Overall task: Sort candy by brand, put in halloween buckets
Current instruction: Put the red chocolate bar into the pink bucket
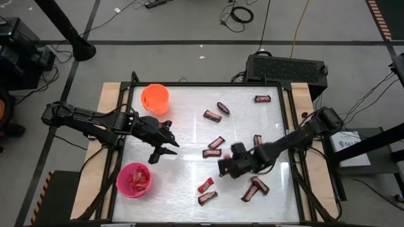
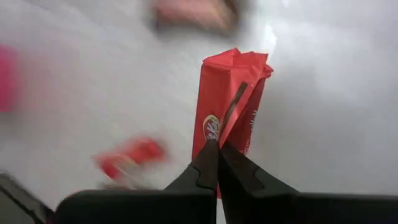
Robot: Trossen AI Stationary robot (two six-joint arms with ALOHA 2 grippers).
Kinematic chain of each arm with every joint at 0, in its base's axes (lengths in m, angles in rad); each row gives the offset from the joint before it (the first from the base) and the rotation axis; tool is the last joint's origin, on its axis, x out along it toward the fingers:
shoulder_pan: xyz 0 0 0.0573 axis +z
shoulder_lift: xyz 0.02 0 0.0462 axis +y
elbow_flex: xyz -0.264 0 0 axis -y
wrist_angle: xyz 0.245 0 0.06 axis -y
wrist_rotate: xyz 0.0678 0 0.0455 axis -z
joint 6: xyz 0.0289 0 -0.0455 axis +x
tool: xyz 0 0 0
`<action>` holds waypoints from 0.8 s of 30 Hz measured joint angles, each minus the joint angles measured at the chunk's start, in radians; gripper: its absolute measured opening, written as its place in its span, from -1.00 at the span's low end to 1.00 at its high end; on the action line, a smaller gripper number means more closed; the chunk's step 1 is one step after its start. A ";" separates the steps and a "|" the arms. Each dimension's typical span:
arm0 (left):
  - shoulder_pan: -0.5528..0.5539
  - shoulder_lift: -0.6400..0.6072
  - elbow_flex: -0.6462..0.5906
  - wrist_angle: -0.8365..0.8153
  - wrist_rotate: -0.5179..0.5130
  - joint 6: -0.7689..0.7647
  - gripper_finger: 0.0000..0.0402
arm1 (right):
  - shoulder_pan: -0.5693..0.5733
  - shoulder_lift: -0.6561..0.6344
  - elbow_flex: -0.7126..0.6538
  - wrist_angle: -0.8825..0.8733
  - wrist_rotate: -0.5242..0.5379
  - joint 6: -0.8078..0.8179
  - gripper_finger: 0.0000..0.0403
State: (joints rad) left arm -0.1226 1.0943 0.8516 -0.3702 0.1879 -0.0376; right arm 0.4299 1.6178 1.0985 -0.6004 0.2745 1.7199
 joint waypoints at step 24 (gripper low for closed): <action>0.167 0.225 0.000 0.341 0.091 -0.596 -0.20 | -0.239 -0.049 0.003 0.583 0.033 -0.979 -1.00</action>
State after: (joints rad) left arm 0.0444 1.3193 0.8513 -0.0288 0.2787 -0.6340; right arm 0.1905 1.5692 1.1011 -0.0174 0.3077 0.7408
